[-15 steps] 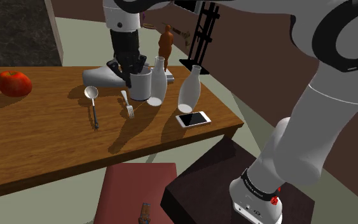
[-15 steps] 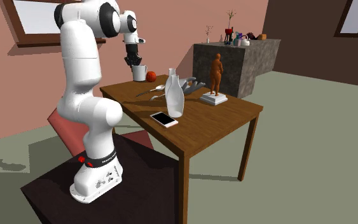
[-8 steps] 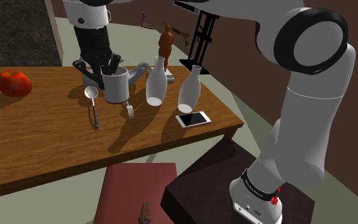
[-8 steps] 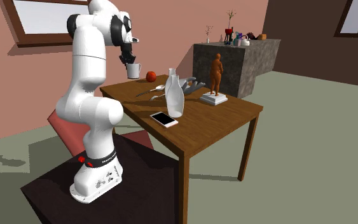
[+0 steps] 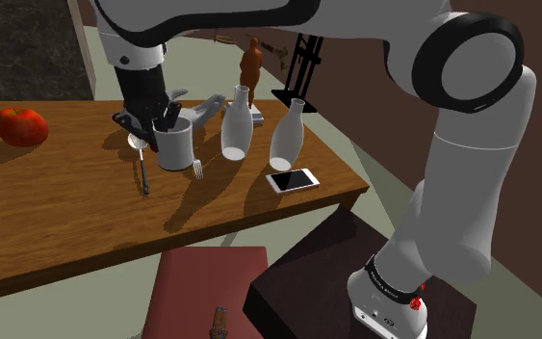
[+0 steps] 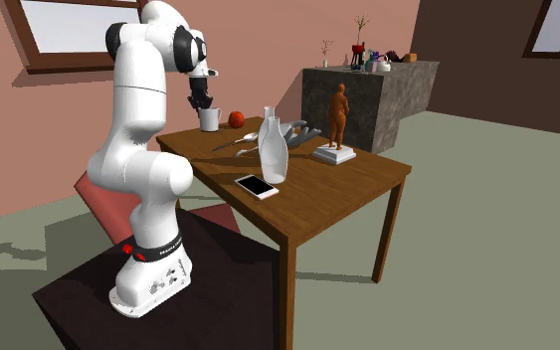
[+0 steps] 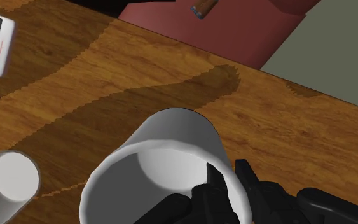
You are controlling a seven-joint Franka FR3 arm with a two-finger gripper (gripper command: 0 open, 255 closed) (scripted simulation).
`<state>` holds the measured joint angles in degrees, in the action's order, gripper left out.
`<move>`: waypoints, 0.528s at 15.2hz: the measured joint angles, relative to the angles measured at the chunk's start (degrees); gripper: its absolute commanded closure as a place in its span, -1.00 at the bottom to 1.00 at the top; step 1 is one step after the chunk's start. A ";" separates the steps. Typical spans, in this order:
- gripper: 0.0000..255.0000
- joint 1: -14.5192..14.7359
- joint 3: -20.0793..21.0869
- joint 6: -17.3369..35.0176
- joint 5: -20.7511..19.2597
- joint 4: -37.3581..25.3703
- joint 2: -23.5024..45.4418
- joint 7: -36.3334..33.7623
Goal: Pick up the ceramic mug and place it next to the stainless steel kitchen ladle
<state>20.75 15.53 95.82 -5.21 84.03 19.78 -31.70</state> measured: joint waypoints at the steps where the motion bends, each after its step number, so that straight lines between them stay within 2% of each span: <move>1: 1.00 -0.01 0.01 0.72 0.02 0.84 -0.11 -0.08; 8: 1.00 -0.17 -0.15 5.96 -0.24 5.38 0.61 -0.25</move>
<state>20.58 15.38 101.77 -5.45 89.41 20.39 -31.95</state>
